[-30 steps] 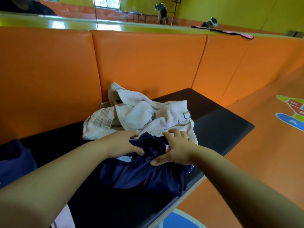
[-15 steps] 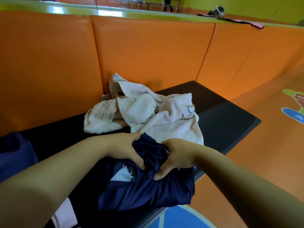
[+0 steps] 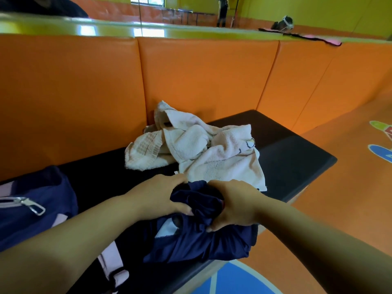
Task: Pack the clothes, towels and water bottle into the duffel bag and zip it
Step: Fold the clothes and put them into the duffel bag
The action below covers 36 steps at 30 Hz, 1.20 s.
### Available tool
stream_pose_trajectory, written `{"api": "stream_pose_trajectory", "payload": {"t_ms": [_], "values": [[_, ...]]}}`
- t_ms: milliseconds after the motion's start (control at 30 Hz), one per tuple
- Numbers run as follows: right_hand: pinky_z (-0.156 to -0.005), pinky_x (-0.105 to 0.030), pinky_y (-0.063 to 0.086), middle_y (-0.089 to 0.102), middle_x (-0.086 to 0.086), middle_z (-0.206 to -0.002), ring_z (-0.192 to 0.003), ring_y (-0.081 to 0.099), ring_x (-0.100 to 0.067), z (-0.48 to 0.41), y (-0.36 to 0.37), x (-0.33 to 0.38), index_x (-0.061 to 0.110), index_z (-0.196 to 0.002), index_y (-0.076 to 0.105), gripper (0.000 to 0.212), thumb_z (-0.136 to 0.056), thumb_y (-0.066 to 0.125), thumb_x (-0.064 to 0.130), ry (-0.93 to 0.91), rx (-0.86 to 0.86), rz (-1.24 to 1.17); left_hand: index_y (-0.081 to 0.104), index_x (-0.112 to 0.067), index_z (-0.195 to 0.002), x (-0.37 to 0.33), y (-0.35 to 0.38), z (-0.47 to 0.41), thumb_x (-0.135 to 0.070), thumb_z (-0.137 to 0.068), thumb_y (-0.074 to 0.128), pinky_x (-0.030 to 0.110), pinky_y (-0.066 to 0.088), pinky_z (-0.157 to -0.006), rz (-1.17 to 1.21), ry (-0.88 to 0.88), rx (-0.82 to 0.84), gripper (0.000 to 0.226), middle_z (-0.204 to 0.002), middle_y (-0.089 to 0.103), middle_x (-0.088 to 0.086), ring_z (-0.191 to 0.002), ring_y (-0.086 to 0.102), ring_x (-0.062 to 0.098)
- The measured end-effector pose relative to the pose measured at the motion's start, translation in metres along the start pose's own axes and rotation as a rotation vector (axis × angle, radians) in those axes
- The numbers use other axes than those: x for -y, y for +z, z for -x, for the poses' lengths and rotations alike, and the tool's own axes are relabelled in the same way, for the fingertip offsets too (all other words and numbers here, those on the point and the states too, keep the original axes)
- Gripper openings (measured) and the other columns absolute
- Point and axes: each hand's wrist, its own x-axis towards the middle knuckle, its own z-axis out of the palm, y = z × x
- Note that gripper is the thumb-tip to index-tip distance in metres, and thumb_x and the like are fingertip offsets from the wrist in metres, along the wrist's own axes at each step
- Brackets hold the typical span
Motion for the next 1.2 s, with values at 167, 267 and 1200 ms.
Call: {"api": "stream_pose_trajectory", "payload": {"t_ms": [167,267,1200], "values": [[-0.069,-0.033,0.046,0.064,0.007,-0.096,-0.082,0.056,-0.019,0.021,-0.007,0.021,0.035,-0.114,0.045,0.069,-0.059,0.074,0.062,-0.048,-0.110,0.202,0.047,-0.041,-0.125,-0.001,-0.013,0.044,-0.072,-0.072,0.054,0.021,0.042,-0.094,-0.178,0.052,-0.085,0.061,-0.121,0.050,-0.023,-0.110,0.047,-0.002],[-0.068,-0.033,0.049,0.065,0.006,-0.093,-0.083,0.059,-0.020,0.030,-0.019,0.039,0.033,-0.113,0.046,0.064,-0.061,0.072,0.060,-0.057,-0.198,0.330,0.046,-0.038,-0.128,0.003,-0.029,0.076,-0.079,-0.066,0.041,0.021,0.041,-0.096,-0.283,0.036,-0.133,0.075,-0.128,0.048,-0.021,-0.115,0.047,-0.001],[-0.069,-0.036,0.050,0.071,0.004,-0.103,-0.093,0.065,-0.026,0.040,-0.017,0.348,0.035,-0.120,0.052,0.066,-0.061,0.076,0.053,-0.481,-0.730,-0.077,0.072,-0.028,-0.082,0.120,-0.088,0.450,-0.054,-0.060,0.077,0.029,0.040,-0.059,-0.814,-0.591,-0.383,0.035,-0.085,0.060,-0.006,-0.078,0.056,0.019]]}}
